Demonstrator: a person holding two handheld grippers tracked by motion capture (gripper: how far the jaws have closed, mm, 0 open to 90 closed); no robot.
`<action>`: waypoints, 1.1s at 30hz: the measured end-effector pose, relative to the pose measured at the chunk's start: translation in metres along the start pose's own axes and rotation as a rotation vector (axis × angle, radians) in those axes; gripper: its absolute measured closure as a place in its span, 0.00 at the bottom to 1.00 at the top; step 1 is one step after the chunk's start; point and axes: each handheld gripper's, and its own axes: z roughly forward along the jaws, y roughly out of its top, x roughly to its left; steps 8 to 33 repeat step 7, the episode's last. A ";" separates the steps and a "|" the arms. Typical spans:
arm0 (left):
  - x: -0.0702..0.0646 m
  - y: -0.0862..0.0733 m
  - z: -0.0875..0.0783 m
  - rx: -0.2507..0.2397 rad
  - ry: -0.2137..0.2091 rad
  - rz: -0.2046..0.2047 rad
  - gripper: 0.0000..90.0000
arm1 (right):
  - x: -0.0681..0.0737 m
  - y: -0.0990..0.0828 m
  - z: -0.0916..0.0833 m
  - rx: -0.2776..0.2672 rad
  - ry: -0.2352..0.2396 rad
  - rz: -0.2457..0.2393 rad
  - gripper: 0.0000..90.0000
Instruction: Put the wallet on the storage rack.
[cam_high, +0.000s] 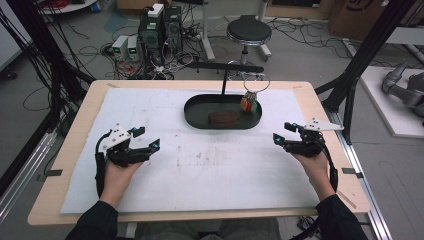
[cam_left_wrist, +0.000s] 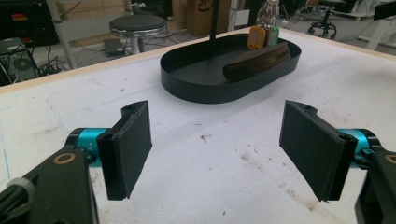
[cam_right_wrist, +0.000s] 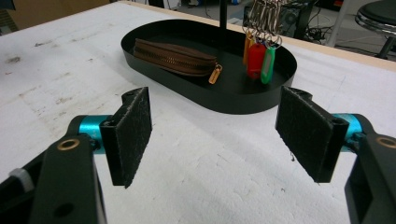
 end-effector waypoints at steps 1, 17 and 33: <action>0.000 0.000 0.000 -0.001 0.000 0.000 0.28 | 0.000 0.000 0.000 0.000 -0.001 -0.001 0.31; 0.002 -0.002 0.000 0.008 0.008 0.001 0.28 | -0.001 0.000 0.001 0.001 0.000 0.002 0.30; 0.002 -0.002 0.000 0.008 0.008 0.001 0.28 | -0.001 0.000 0.001 0.001 0.000 0.002 0.30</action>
